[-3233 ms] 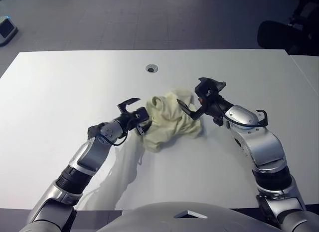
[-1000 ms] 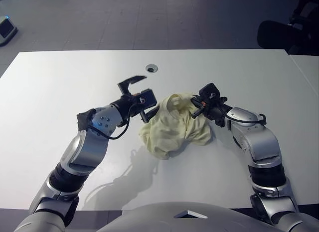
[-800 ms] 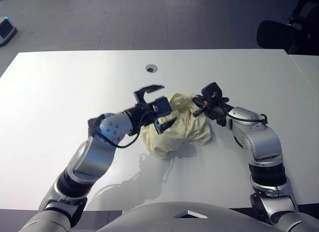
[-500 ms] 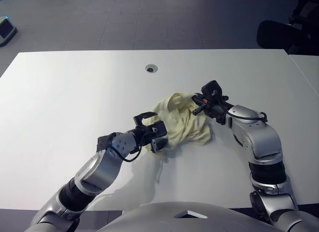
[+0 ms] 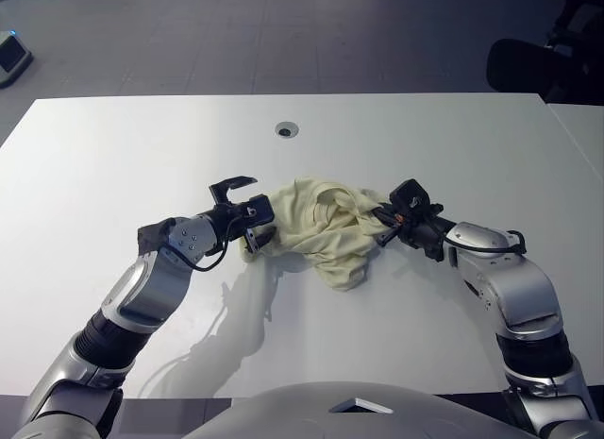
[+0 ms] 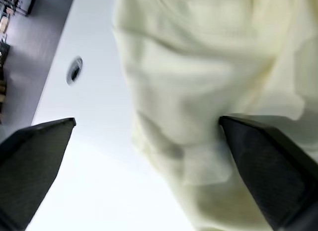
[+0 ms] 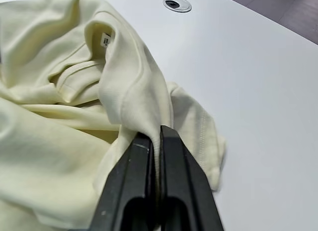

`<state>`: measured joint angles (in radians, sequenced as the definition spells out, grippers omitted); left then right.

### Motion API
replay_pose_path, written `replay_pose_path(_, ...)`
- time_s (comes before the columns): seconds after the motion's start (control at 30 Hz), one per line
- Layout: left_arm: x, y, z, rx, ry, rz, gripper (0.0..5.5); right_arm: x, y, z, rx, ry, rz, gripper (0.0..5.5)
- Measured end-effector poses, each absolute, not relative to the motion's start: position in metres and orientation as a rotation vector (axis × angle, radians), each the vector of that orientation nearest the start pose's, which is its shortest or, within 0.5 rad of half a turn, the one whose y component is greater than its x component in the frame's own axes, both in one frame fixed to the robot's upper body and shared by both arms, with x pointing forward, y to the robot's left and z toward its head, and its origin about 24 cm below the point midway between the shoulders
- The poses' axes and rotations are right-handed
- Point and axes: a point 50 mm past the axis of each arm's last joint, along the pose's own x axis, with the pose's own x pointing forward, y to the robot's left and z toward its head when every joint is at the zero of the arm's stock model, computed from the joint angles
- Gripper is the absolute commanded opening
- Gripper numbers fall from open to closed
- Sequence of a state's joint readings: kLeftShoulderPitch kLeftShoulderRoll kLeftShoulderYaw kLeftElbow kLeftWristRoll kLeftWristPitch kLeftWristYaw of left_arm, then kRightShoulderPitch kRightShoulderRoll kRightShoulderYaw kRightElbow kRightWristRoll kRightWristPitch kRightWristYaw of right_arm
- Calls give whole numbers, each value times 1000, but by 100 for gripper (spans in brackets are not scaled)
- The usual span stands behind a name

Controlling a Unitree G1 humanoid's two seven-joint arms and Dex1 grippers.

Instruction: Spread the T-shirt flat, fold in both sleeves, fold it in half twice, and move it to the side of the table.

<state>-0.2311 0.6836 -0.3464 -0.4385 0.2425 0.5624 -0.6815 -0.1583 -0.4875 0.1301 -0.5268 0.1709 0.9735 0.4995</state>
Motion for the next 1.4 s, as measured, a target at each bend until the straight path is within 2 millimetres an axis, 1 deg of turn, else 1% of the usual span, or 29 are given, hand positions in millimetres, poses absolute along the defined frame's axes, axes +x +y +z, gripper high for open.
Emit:
replay_pose_path(0.1, 257, 147, 126, 849, 184, -760, 540, 242, -154, 104, -299, 434, 622, 3)
replay_pose_path(0.17, 259, 136, 142, 776, 93, -726, 540, 243, -153, 105, -292, 424, 607, 3)
replay_pose_path(0.23, 259, 128, 147, 700, 63, -709, 540, 244, -152, 105, -289, 419, 599, 3)
replay_pose_path(0.27, 257, 121, 145, 631, 65, -699, 540, 245, -152, 106, -289, 414, 595, 3)
replay_pose_path(0.33, 253, 111, 133, 522, 107, -687, 540, 247, -152, 108, -290, 402, 584, 3)
replay_pose_path(0.43, 244, 100, 114, 447, 186, -663, 540, 250, -153, 110, -286, 391, 566, 3)
replay_pose_path(0.6, 237, 90, 105, 445, 223, -670, 540, 251, -153, 111, -282, 386, 554, 3)
replay_pose_path(0.8, 240, 90, 93, 505, 246, -638, 540, 251, -153, 111, -274, 382, 547, 3)
replay_pose_path(1.07, 236, 79, 84, 526, 265, -673, 540, 252, -153, 111, -273, 376, 541, 3)
replay_pose_path(1.17, 235, 80, 79, 554, 282, -675, 540, 252, -153, 112, -273, 371, 541, 3)
replay_pose_path(1.27, 237, 85, 77, 615, 282, -632, 540, 253, -152, 113, -272, 366, 541, 3)
replay_pose_path(1.4, 238, 85, 78, 608, 281, -616, 540, 253, -152, 112, -269, 365, 541, 3)
